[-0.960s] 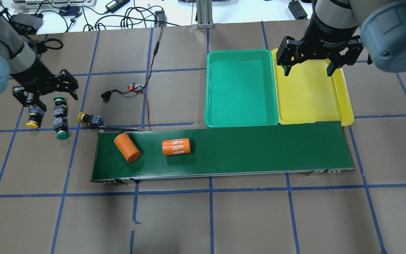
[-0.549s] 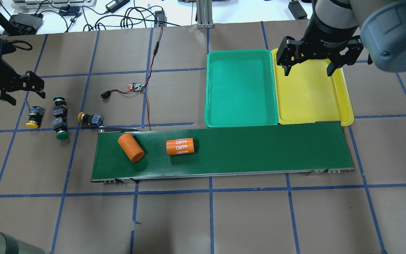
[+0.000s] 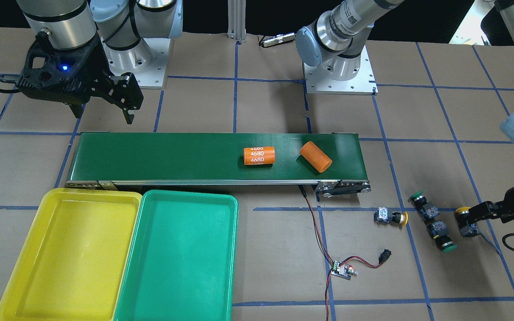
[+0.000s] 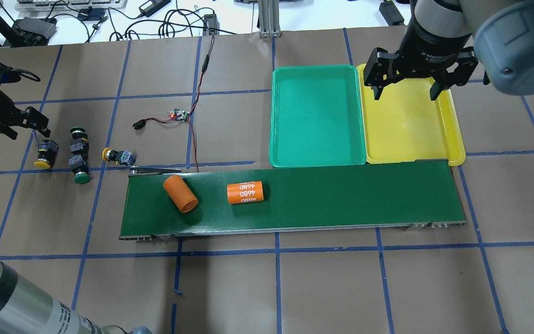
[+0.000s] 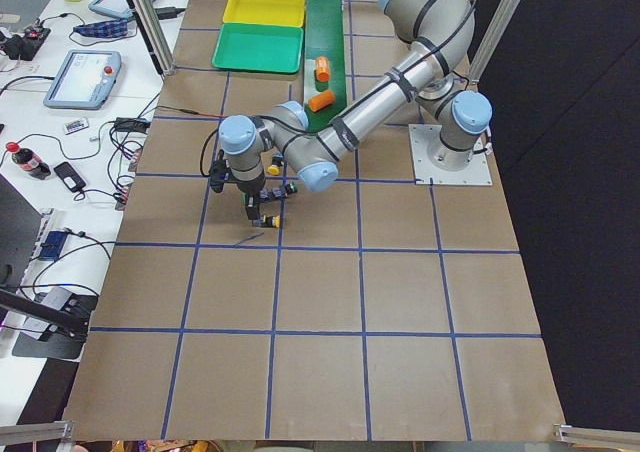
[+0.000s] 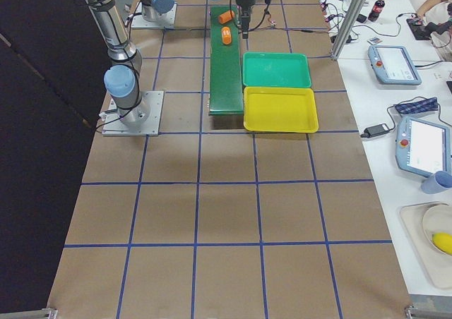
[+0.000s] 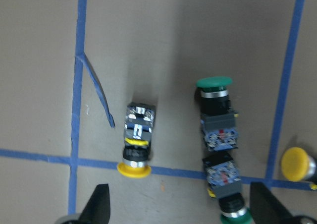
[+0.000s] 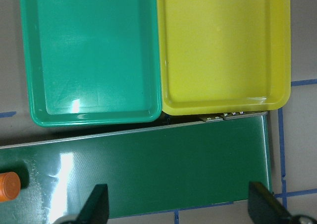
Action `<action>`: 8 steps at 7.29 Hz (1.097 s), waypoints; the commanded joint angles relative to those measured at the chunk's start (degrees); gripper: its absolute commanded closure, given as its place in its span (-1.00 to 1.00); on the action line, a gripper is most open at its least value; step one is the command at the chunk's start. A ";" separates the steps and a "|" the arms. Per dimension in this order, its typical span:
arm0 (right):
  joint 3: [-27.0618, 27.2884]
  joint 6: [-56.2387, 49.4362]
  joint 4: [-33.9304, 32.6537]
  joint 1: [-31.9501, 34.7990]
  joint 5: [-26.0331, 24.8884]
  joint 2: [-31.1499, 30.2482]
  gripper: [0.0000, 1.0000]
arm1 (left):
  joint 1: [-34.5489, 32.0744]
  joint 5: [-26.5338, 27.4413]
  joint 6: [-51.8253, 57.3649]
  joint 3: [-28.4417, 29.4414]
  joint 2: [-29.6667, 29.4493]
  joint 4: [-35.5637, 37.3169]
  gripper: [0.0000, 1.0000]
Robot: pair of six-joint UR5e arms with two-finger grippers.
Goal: Sort buttons by color to trays
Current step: 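Return the left gripper to the buttons and grasp a yellow-capped button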
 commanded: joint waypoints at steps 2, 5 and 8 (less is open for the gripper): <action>0.00 0.00 0.00 0.00 0.00 0.00 -1.00 | 0.52 -0.33 4.38 0.63 -4.73 2.29 -0.90; 0.00 0.09 0.00 0.00 0.00 0.00 -1.00 | 0.43 -0.24 4.47 0.20 -4.48 2.12 1.00; 0.00 0.00 0.00 0.00 0.00 0.00 -1.00 | -1.58 -0.07 3.42 1.51 1.03 -2.60 1.00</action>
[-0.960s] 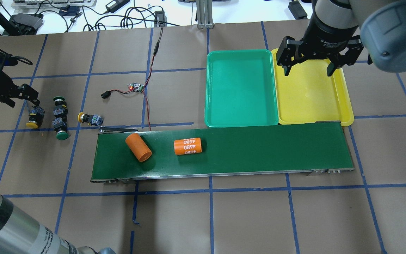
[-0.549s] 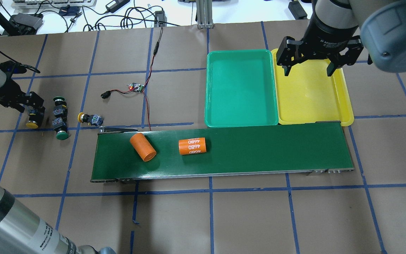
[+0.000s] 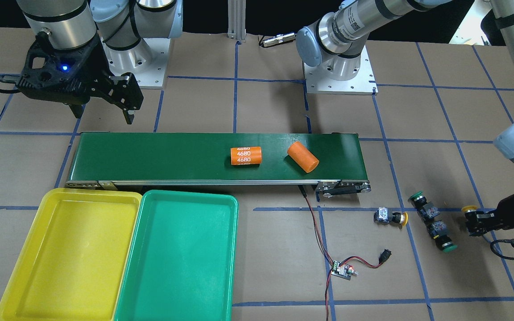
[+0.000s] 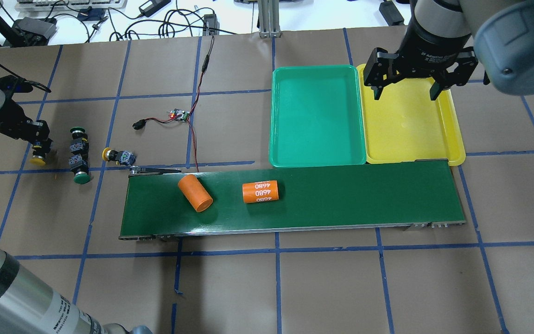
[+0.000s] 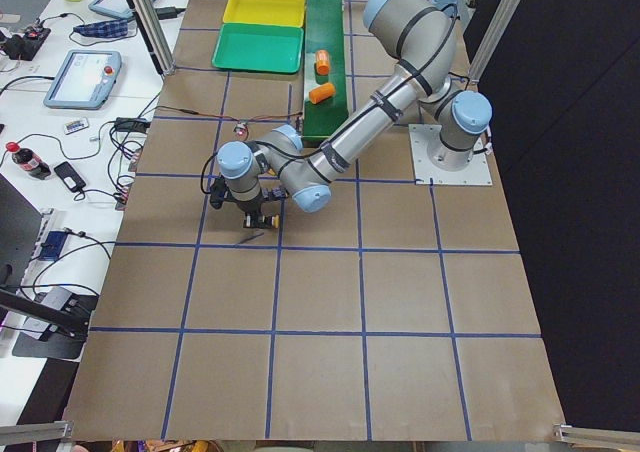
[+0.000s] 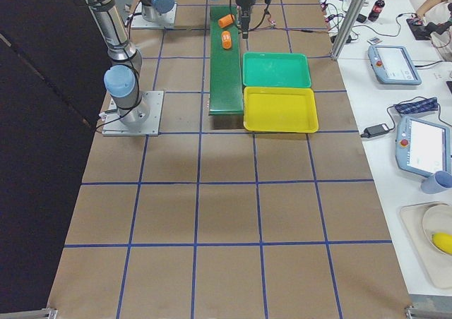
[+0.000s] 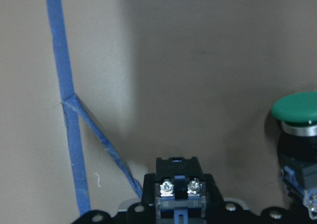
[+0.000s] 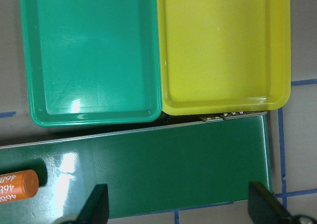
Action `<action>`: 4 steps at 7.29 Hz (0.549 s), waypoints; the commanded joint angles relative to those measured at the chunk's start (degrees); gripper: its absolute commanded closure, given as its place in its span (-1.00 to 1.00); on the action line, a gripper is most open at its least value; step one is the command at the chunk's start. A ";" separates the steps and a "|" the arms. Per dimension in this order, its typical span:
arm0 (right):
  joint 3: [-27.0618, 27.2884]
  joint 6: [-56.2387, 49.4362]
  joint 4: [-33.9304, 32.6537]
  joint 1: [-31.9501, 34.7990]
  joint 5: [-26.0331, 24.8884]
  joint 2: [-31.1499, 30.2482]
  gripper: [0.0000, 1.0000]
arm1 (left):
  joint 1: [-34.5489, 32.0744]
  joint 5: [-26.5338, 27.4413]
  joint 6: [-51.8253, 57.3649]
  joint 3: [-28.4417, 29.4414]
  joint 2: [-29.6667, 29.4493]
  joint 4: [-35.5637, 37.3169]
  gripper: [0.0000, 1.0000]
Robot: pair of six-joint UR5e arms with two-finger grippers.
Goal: Sort buttons by color to trays
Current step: 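Return the left gripper to the buttons and grasp a yellow-capped button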
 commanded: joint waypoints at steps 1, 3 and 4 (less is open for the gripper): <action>0.00 -0.01 0.00 0.00 0.00 0.00 -1.00 | -5.71 0.60 -4.44 1.99 6.66 -7.20 1.00; 0.00 -0.01 0.00 0.00 0.00 0.00 -1.00 | -11.62 -0.18 -11.05 -0.62 14.92 -16.35 1.00; 0.00 -0.01 0.00 0.00 0.00 0.00 -1.00 | -13.21 -0.36 -11.41 -4.55 18.27 -17.51 1.00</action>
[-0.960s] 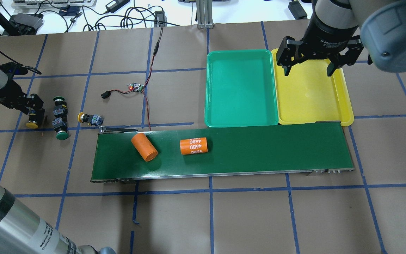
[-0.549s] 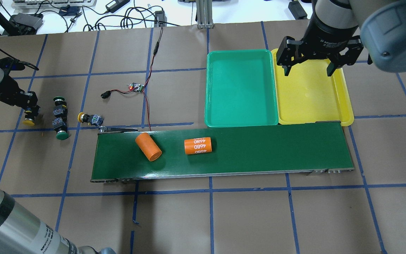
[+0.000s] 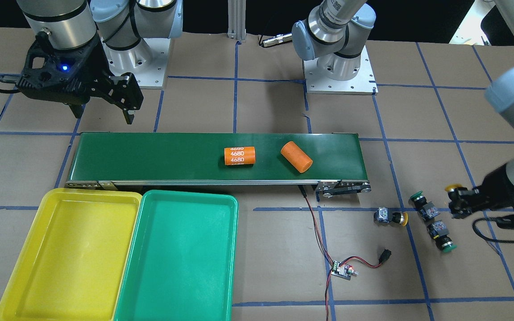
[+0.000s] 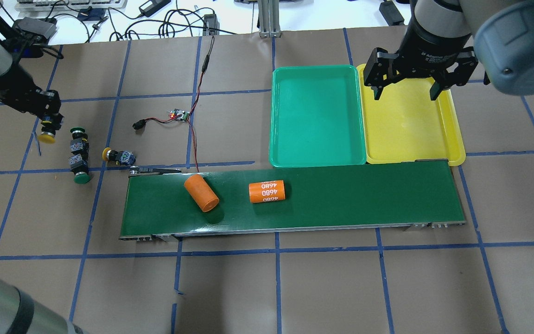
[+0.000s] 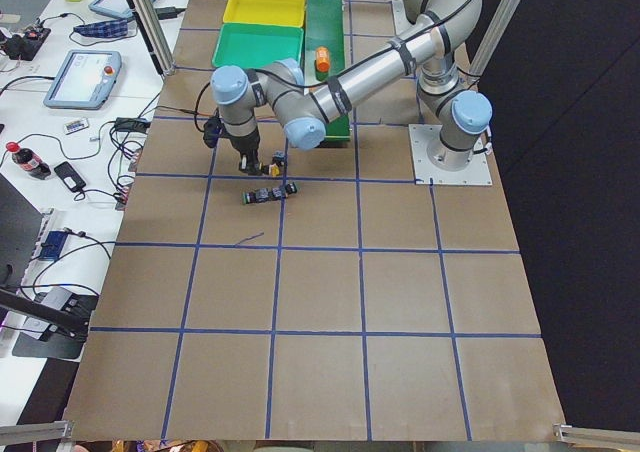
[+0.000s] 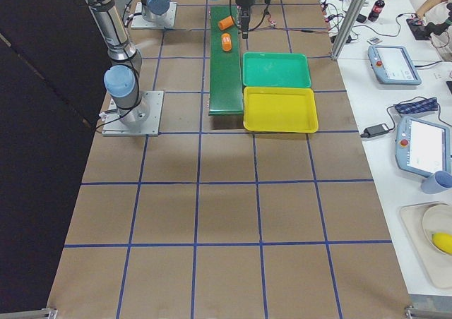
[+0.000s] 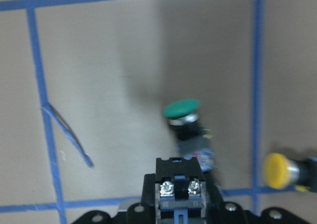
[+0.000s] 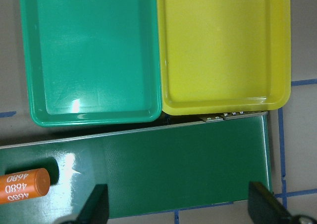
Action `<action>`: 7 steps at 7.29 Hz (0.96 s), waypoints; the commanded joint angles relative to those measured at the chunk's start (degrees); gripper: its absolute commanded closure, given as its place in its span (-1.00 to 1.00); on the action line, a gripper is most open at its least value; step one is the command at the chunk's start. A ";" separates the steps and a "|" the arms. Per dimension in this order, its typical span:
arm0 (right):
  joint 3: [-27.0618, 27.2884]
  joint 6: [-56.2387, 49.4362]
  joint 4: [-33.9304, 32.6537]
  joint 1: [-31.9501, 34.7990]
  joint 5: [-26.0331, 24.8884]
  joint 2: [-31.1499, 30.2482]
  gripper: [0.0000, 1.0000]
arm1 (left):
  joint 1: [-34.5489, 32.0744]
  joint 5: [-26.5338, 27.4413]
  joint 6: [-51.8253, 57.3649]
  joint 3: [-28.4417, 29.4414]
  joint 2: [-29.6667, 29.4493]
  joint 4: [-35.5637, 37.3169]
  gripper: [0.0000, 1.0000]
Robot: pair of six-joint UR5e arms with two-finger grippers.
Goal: Sort buttons by color to trays
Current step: 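Carry the yellow-capped button onto the belt and release it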
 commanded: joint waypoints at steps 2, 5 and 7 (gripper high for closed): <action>0.00 0.00 0.00 0.00 0.00 0.00 -1.00 | -8.57 -0.23 -9.49 -11.87 9.69 -1.42 1.00; 0.00 0.08 0.00 0.00 0.00 0.00 -1.00 | -13.62 -0.32 -10.15 -23.99 14.89 4.69 1.00; 0.26 0.00 -0.09 0.00 0.00 0.00 -1.00 | -13.80 -2.24 -11.80 -30.07 14.81 11.85 1.00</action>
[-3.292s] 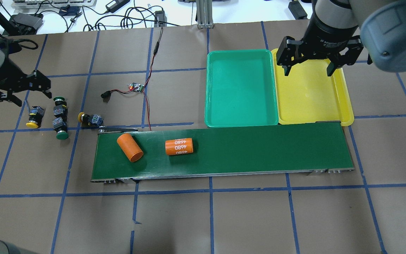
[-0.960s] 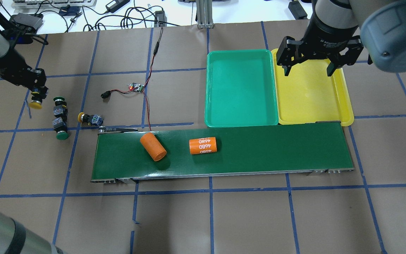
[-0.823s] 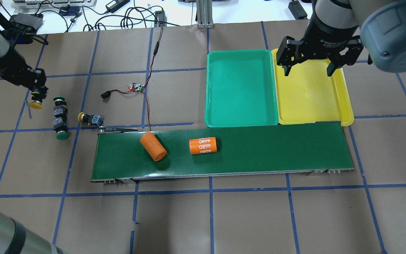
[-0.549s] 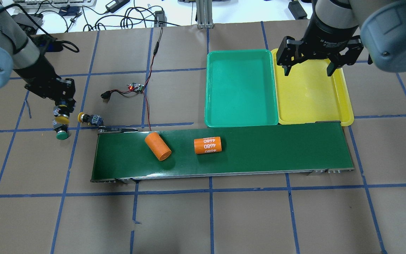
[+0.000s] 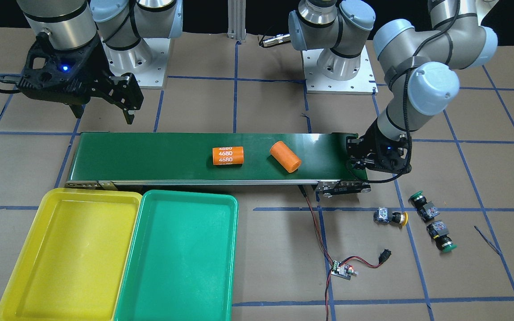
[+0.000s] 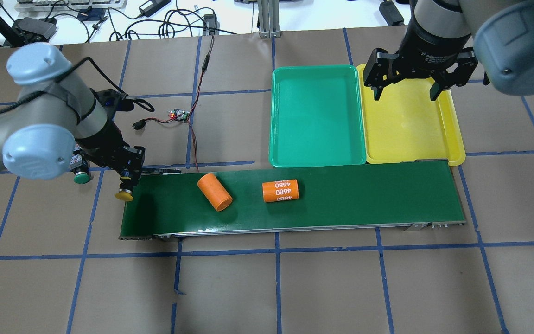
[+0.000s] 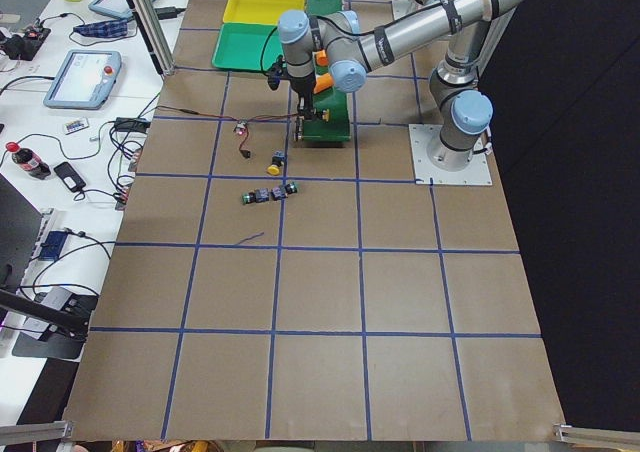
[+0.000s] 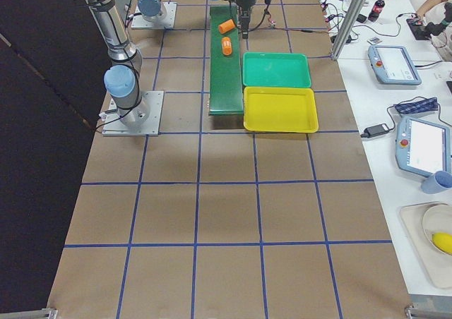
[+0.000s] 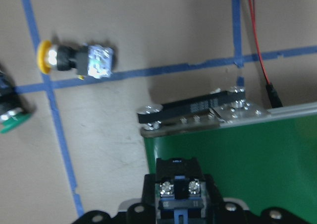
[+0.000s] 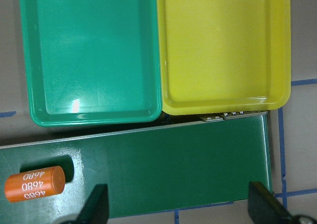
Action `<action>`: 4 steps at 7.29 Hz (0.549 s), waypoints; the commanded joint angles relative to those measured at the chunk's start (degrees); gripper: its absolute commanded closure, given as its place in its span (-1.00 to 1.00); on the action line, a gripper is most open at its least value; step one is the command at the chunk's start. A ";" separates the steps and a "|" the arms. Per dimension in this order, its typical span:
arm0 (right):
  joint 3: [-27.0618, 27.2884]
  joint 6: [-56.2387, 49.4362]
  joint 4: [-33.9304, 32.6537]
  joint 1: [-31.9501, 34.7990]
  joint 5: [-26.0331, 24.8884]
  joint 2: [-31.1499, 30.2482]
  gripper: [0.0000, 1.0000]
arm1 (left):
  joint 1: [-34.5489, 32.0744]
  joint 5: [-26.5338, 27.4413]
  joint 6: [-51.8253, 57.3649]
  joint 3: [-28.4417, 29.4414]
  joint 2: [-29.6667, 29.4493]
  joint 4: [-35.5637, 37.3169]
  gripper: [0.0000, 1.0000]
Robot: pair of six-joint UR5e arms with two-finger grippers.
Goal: Sort buttons by color to trays
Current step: 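Carry the yellow-capped button onto the belt and release it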
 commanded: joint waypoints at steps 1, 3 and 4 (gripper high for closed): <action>0.12 -0.02 0.02 0.00 0.00 0.00 -1.00 | -0.27 -1.23 -1.59 -4.76 0.19 4.35 1.00; 0.21 -0.02 0.02 0.00 0.00 -0.18 -1.00 | -0.27 -1.49 -3.35 -4.16 0.19 4.45 -0.99; 0.21 -0.02 0.02 0.00 0.00 -0.18 -1.00 | -0.18 -1.32 -3.36 -3.11 0.71 4.45 -1.00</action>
